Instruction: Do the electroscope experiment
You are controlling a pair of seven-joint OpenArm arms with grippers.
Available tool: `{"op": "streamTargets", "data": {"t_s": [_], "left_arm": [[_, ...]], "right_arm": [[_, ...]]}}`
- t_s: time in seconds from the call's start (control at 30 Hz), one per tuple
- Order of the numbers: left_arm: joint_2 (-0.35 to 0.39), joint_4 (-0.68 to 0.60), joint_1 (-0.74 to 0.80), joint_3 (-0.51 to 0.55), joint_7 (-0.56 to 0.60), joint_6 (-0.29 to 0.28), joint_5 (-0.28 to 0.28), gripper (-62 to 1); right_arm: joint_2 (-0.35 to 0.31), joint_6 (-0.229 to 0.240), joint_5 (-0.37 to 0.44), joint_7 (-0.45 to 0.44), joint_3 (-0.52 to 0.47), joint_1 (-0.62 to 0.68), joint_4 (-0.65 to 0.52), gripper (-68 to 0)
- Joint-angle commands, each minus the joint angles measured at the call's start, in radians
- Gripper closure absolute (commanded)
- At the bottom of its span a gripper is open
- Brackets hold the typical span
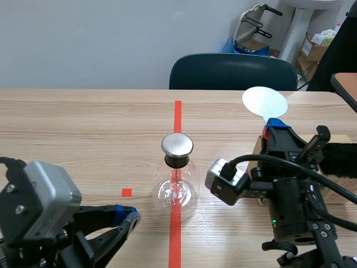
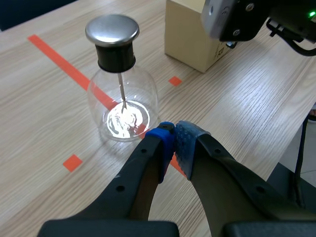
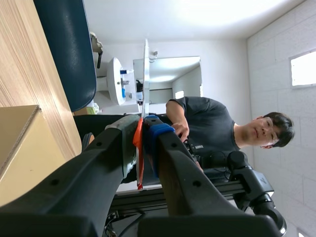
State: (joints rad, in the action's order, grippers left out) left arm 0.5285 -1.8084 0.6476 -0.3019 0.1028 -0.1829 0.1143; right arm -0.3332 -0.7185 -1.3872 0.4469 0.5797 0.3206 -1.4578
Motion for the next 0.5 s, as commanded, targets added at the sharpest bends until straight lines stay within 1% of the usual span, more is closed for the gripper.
{"op": "streamTargets", "data": {"t_s": [0.0, 0.07, 0.13, 0.23, 0.33, 0.4, 0.47], "left_arm": [[-0.013, 0.01, -0.024, 0.0, -0.005, 0.002, -0.008, -4.0], [-0.024, 0.035, -0.042, 0.0, -0.017, 0.002, -0.007, -4.0], [-0.032, 0.063, -0.063, 0.0, -0.018, 0.006, -0.007, -4.0], [-0.05, 0.115, -0.107, 0.0, -0.023, 0.009, -0.006, -4.0], [-0.051, 0.167, -0.156, -0.006, -0.024, 0.014, 0.002, -4.0], [-0.051, 0.203, -0.194, -0.014, -0.025, 0.024, 0.014, -4.0], [-0.051, 0.24, -0.237, -0.029, -0.025, 0.044, 0.041, -4.0]], "right_arm": [[-0.01, -0.008, -0.004, 0.006, 0.005, -0.019, 0.003, -2.0], [-0.01, -0.001, -0.005, 0.008, 0.014, -0.019, 0.013, -2.0], [-0.01, 0.02, -0.005, 0.009, 0.017, -0.019, 0.021, -2.0], [-0.007, 0.021, -0.005, 0.008, 0.017, -0.018, 0.036, -2.0], [-0.007, 0.021, -0.005, 0.007, 0.017, -0.018, 0.042, -2.0], [-0.008, 0.019, -0.005, 0.007, 0.017, -0.016, 0.042, -2.0], [-0.008, 0.019, -0.004, 0.007, 0.017, -0.015, 0.042, -2.0]]}}
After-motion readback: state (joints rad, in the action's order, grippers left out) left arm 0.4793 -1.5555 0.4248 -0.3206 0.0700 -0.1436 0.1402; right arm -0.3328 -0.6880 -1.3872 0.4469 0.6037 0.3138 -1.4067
